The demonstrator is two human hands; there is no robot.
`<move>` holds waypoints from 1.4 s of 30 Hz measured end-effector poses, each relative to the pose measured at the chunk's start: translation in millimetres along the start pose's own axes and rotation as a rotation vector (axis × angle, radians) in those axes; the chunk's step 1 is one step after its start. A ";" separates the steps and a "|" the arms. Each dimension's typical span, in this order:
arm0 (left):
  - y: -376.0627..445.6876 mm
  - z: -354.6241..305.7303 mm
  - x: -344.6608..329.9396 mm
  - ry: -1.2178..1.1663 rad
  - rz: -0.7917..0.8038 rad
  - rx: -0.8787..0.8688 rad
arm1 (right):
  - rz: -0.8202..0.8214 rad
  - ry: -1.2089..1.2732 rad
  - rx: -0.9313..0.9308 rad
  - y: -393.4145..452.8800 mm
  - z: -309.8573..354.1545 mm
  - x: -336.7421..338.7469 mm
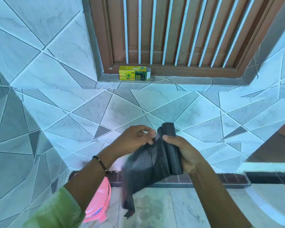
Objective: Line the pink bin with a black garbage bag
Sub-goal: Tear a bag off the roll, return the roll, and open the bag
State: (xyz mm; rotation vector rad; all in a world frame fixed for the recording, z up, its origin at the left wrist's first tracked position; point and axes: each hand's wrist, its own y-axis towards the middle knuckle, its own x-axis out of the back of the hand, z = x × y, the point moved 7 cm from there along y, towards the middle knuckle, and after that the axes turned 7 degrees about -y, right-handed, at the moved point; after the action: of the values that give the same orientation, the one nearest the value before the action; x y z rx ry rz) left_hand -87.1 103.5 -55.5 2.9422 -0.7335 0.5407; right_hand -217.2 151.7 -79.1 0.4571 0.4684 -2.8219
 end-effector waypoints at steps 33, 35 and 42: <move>-3.4 8.8 23.9 0.106 0.095 0.039 | -0.339 -0.115 0.017 -13.9 19.9 39.9; -6.0 9.9 19.6 0.066 0.147 0.069 | -0.361 -0.124 0.029 -13.9 21.5 38.5; -10.6 5.4 18.1 -0.085 0.127 0.109 | -0.310 -0.316 0.056 -15.3 23.0 19.6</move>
State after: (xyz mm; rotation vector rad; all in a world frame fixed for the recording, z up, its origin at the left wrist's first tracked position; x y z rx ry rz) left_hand -65.5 104.1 -53.9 3.0504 -0.9344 0.4814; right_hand -245.7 154.1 -60.9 -0.0640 0.4256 -3.1292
